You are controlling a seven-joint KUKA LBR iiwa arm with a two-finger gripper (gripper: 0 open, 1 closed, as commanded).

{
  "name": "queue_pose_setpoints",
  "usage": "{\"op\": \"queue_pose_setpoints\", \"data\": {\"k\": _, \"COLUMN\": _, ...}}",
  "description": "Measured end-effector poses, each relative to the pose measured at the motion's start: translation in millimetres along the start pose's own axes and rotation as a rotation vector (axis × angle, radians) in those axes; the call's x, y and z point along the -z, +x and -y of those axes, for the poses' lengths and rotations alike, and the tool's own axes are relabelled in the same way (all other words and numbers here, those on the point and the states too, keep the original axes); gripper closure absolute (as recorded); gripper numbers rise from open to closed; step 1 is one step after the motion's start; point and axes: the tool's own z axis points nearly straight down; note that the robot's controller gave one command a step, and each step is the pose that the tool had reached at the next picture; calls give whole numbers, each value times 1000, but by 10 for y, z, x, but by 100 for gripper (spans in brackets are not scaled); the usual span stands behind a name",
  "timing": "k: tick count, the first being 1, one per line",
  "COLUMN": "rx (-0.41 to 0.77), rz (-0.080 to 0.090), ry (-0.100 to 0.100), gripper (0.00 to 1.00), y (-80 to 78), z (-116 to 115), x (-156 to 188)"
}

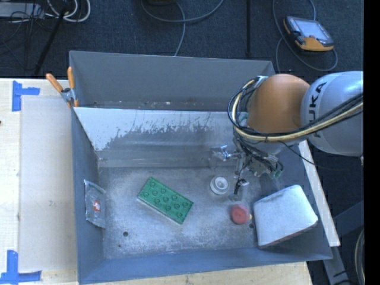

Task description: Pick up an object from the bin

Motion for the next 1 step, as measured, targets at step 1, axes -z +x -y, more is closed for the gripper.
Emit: {"op": "queue_pose_setpoints", "data": {"k": 1, "rx": 69, "rz": -3, "ry": -1, "gripper": 0, "y": 4, "z": 19, "x": -315}}
